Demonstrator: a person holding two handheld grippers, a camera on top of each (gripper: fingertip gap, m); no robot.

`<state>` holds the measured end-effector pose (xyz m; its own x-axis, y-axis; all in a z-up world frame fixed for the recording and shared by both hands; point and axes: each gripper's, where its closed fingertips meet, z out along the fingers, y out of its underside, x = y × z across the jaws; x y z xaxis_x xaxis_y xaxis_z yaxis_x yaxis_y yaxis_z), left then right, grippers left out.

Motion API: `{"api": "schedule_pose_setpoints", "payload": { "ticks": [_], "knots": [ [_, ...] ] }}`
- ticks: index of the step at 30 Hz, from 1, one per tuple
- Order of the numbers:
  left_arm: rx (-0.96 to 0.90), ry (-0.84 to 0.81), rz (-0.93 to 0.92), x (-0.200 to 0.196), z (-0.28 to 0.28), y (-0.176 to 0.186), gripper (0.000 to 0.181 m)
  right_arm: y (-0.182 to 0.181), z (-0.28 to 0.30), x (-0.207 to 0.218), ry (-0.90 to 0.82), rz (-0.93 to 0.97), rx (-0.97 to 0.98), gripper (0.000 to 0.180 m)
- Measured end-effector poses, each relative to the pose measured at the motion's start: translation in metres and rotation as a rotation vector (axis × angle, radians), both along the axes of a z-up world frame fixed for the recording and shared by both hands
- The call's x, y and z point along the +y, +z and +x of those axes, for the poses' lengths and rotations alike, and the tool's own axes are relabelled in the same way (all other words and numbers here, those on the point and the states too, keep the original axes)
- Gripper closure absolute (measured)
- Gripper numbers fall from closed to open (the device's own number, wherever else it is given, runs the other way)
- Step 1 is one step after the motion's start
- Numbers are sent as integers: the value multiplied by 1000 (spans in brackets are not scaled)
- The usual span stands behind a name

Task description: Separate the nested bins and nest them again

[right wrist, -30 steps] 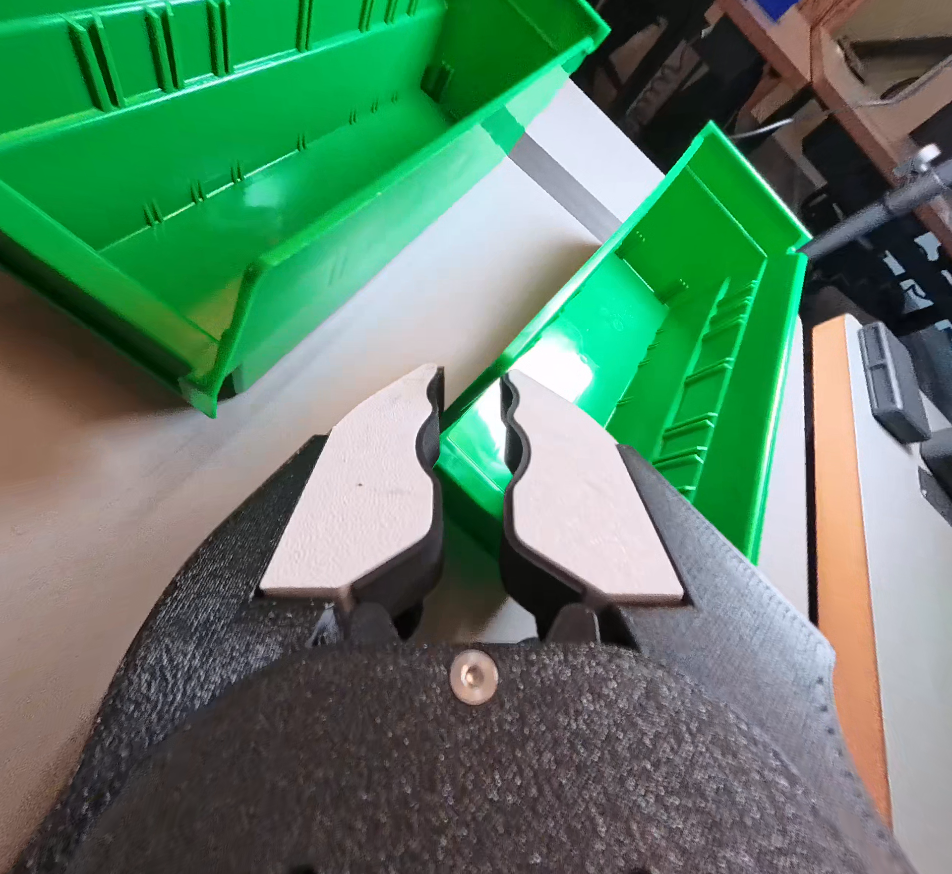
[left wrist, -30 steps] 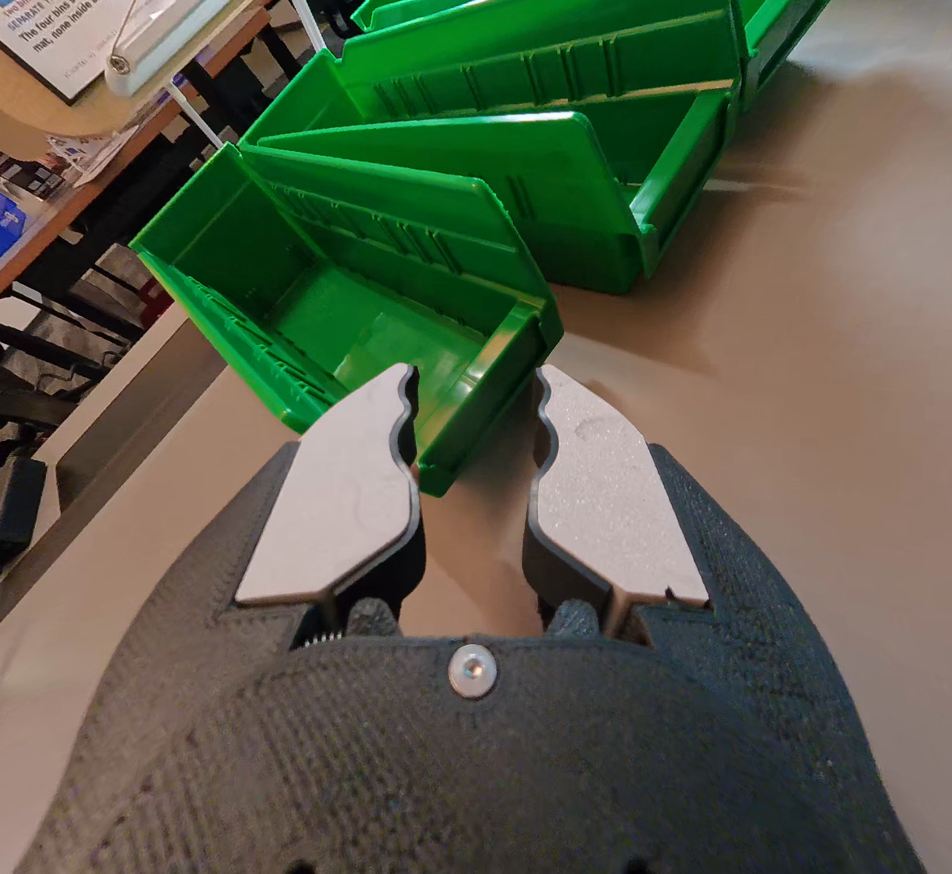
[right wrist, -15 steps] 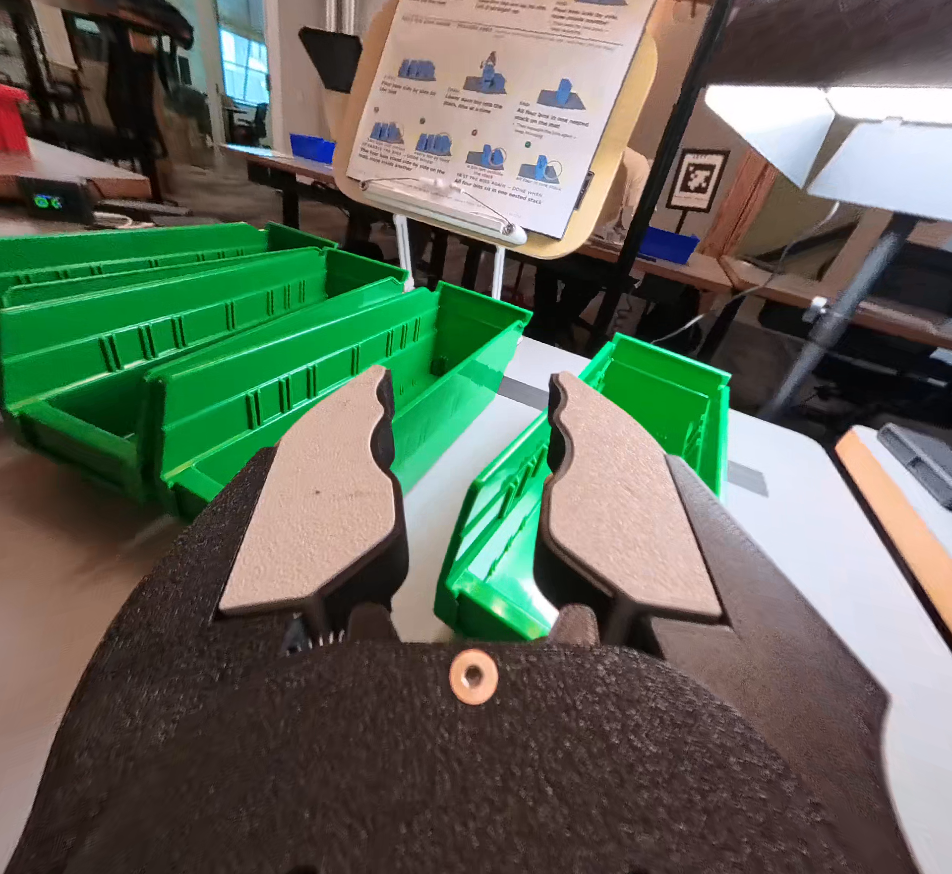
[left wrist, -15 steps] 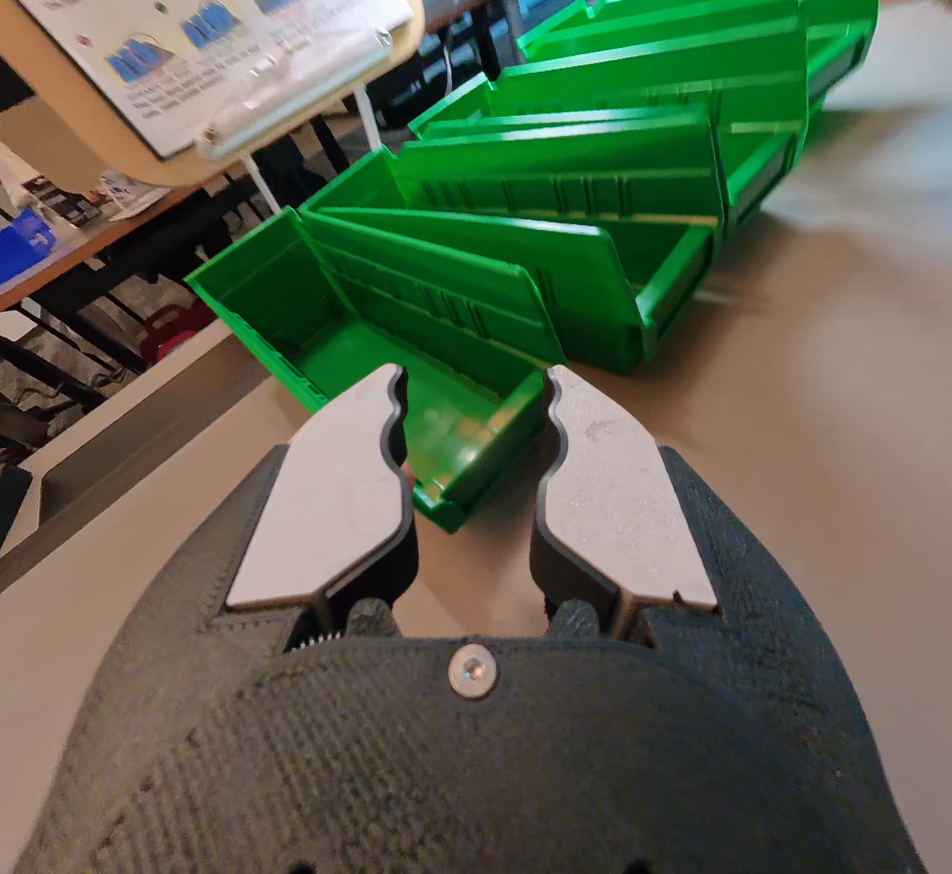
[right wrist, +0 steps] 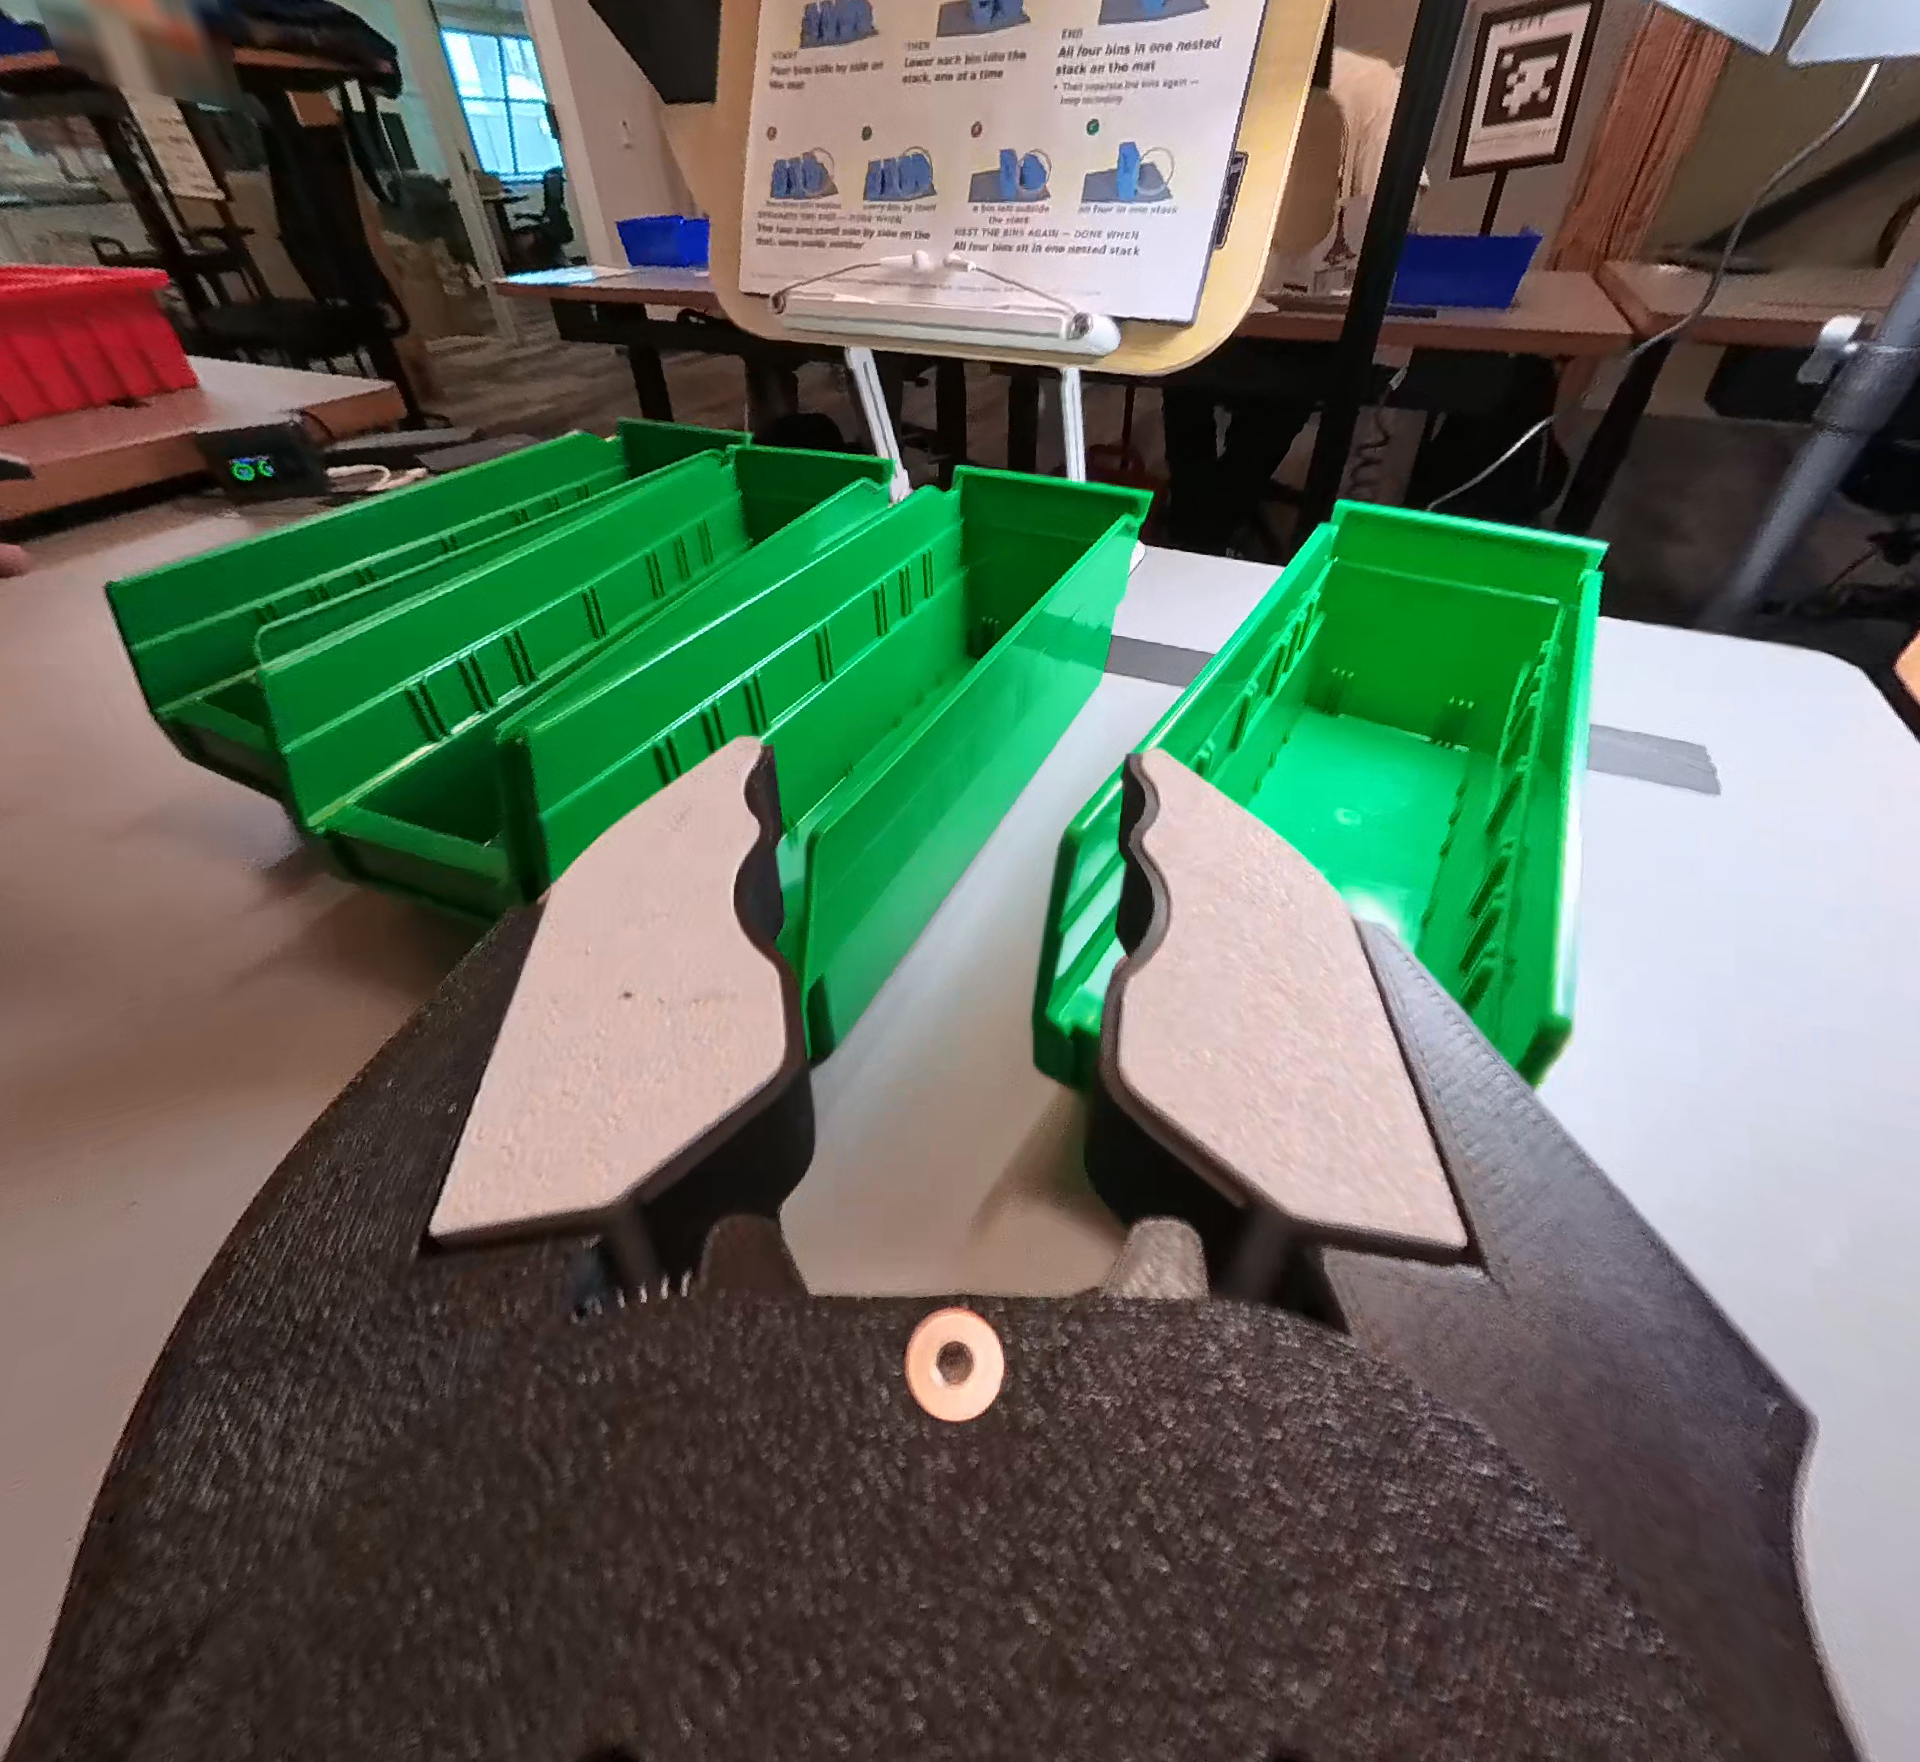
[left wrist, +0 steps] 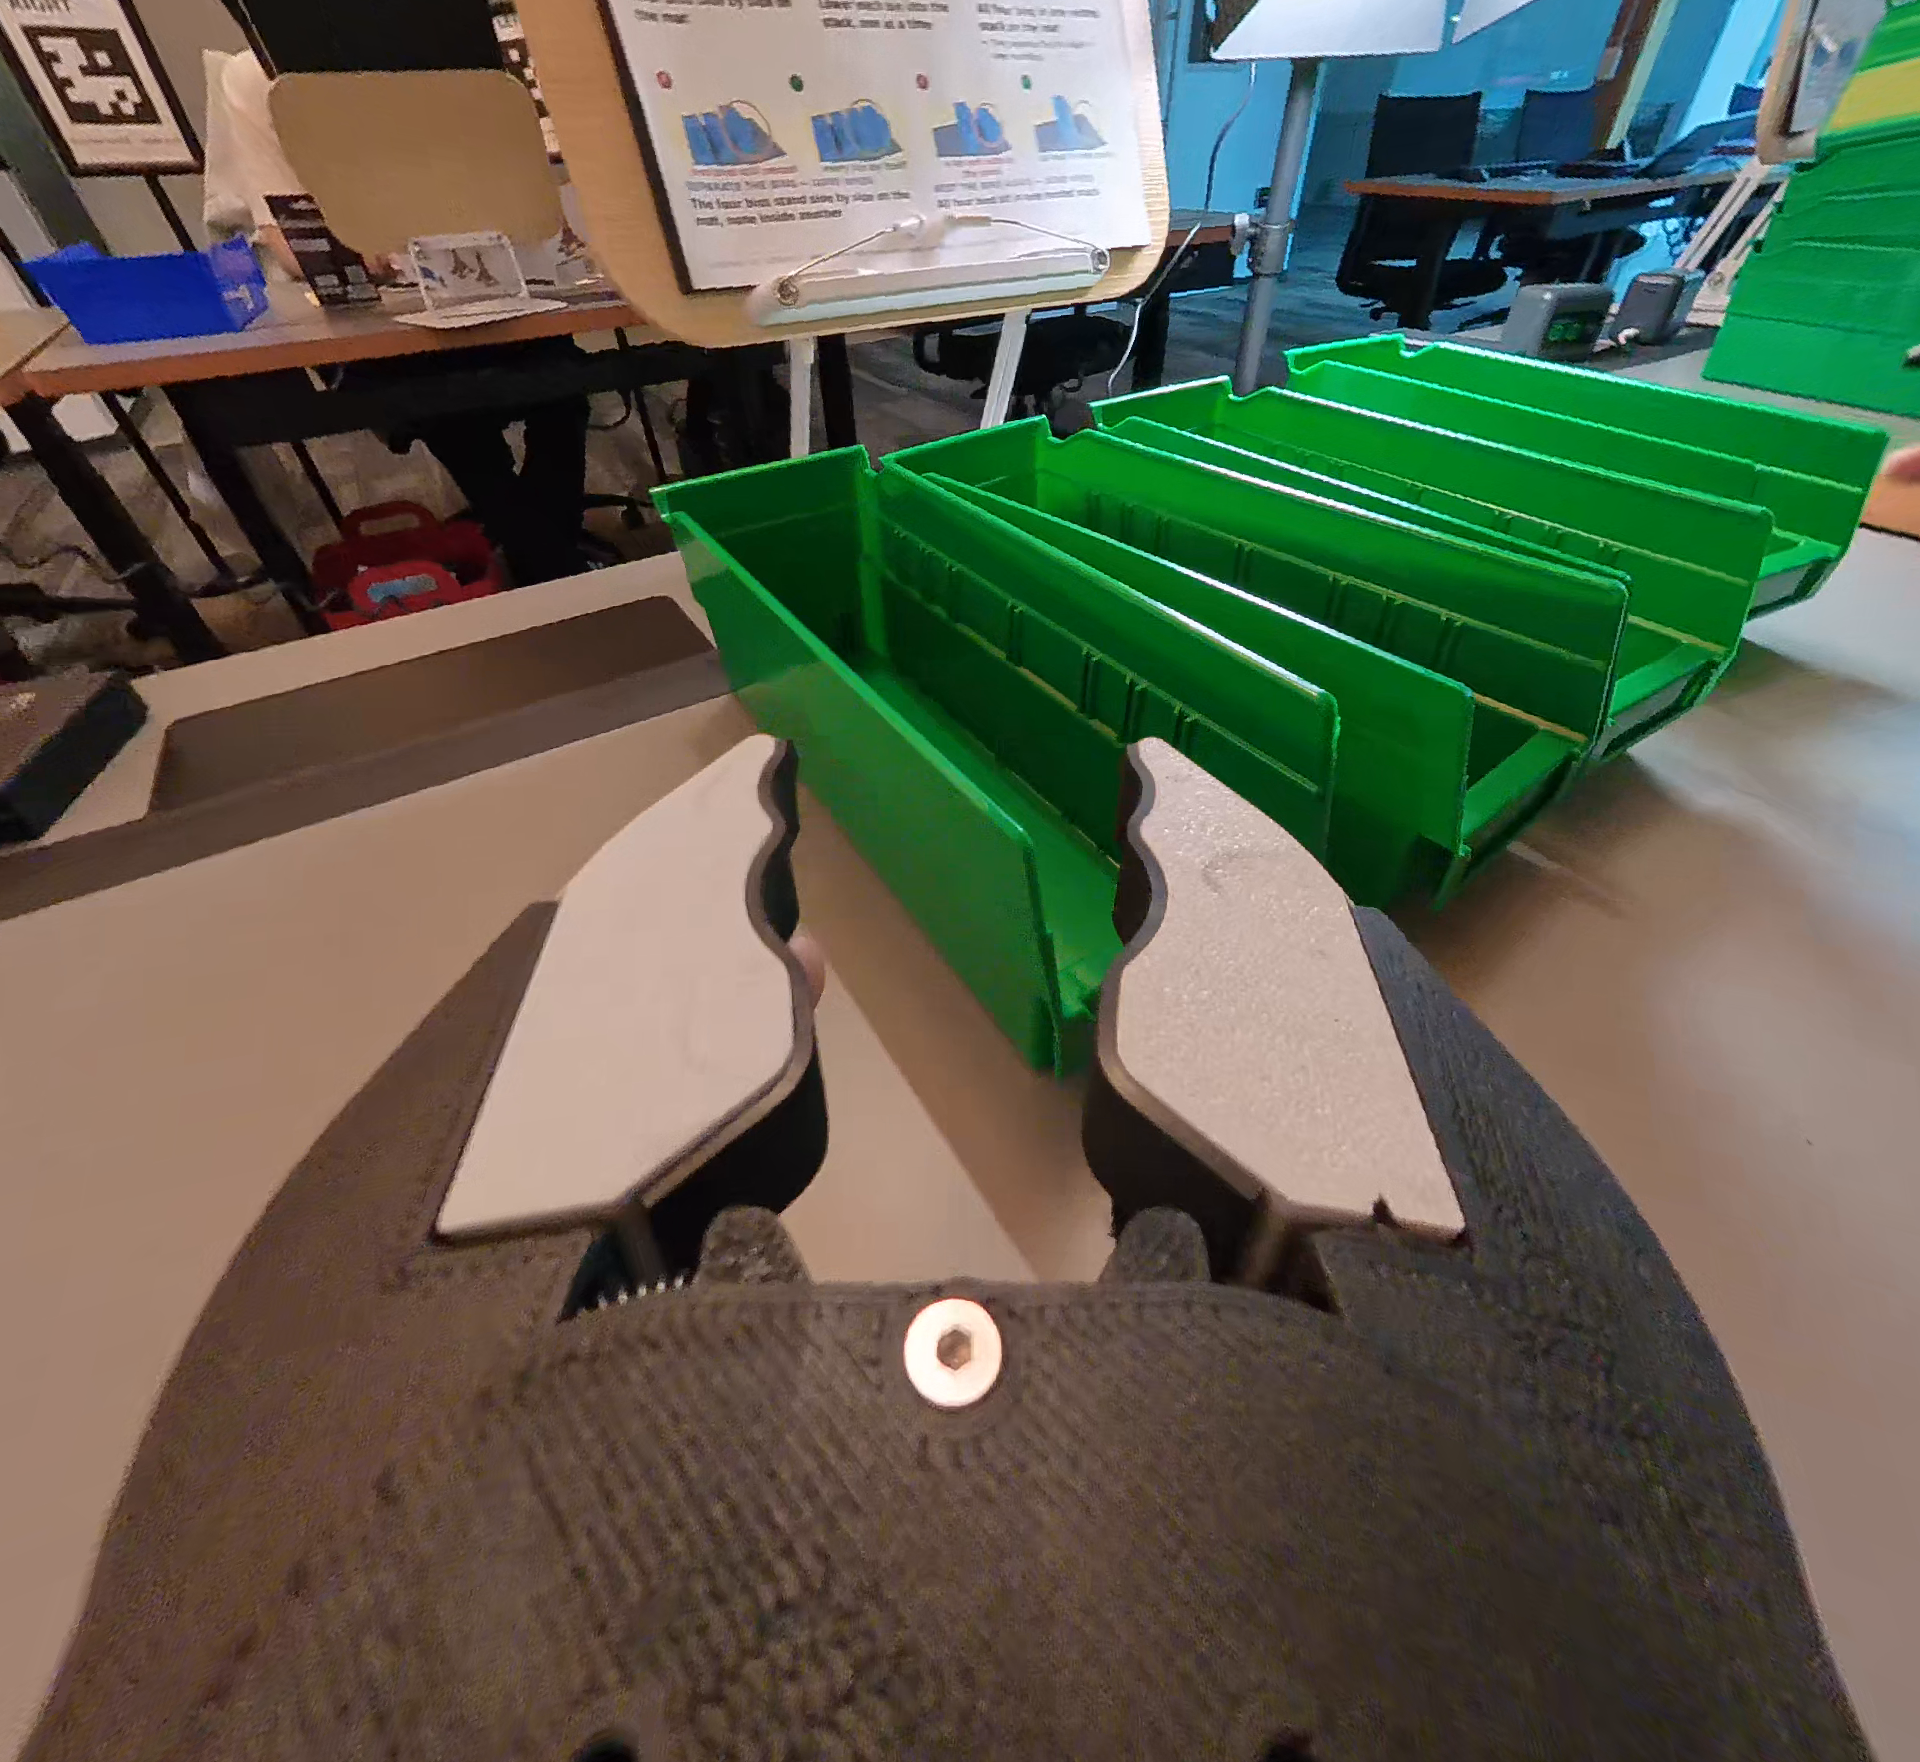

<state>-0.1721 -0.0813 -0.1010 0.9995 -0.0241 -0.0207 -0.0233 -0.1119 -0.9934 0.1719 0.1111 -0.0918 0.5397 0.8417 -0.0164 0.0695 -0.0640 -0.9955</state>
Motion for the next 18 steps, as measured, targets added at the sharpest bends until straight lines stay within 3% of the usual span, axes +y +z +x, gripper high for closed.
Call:
{"api": "schedule_pose_setpoints", "payload": {
  "ticks": [4,8,18],
  "knots": [
    [-22,4,7,-10,0,1,122,-20,4,-18,8,-3,-34,116],
    [80,-55,-62,-12,18,-7,126,-37,6,-23,12,-6,-70,116],
    [721,-359,-572,16,74,-61,128,-55,0,-32,70,6,-130,116]
  ]
}}
